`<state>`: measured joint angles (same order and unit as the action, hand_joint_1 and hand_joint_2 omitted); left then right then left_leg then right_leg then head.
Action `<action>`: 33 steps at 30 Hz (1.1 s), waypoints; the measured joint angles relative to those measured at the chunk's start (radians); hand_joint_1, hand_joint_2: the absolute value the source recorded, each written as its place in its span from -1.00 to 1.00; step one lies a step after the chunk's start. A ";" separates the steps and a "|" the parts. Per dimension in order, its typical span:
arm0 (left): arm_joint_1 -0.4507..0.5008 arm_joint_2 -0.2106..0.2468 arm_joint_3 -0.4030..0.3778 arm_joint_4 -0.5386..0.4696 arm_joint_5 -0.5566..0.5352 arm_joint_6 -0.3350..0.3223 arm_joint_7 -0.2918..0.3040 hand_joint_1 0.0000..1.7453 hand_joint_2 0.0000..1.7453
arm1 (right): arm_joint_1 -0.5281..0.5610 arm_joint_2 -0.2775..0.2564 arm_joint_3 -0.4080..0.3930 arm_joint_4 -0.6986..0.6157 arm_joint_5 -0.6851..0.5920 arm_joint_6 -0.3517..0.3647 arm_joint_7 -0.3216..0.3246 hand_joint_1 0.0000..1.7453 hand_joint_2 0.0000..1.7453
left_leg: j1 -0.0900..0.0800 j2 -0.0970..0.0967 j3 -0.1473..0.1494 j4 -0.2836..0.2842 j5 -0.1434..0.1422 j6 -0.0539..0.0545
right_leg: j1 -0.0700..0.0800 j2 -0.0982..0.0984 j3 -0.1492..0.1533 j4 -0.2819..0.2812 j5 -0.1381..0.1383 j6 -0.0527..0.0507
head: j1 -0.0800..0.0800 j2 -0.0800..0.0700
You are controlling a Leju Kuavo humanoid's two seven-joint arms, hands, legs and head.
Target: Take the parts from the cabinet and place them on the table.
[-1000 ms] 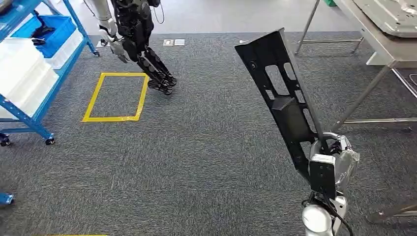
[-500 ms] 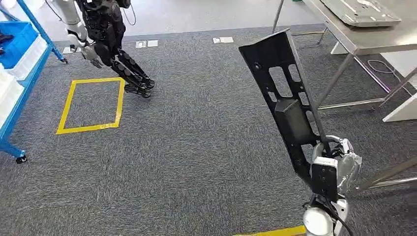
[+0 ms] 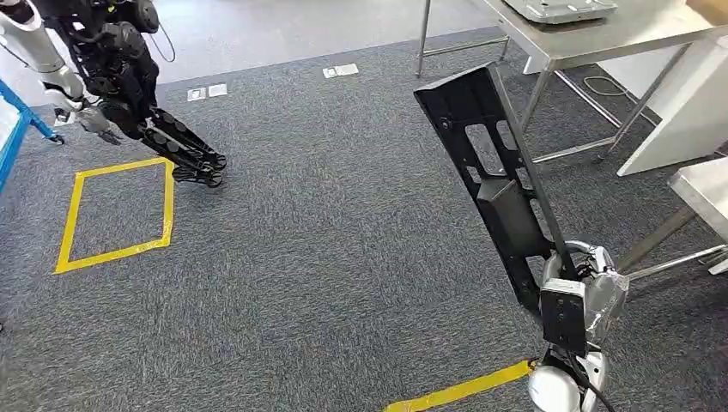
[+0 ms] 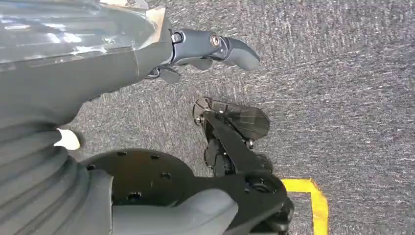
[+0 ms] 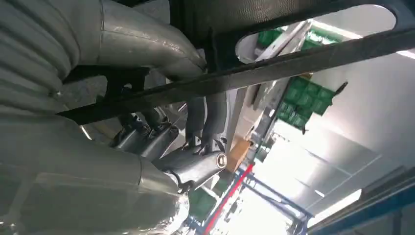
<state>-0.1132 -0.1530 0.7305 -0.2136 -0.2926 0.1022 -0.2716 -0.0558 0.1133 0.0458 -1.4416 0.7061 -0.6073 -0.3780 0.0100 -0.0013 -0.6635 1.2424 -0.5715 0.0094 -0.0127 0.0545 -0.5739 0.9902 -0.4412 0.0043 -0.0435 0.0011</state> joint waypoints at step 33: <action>0.007 0.001 -0.002 0.000 -0.014 0.042 -0.023 -1.00 1.00 | -0.011 -0.016 -0.008 -0.018 0.007 -0.007 0.002 1.00 1.00 | 0.000 -0.048 0.103 -0.214 0.105 0.017 | 0.002 0.024 0.001 0.001 0.003 -0.001 | 0.002 0.000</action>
<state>-0.1058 -0.1518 0.7290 -0.2132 -0.3067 0.1446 -0.2949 -0.0666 0.0977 0.0381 -1.4592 0.7134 -0.6146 -0.3761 0.0096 -0.0492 -0.5601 1.0284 -0.4663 0.0266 -0.0105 0.0782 -0.5728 0.9908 -0.4382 0.0028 -0.0416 0.0015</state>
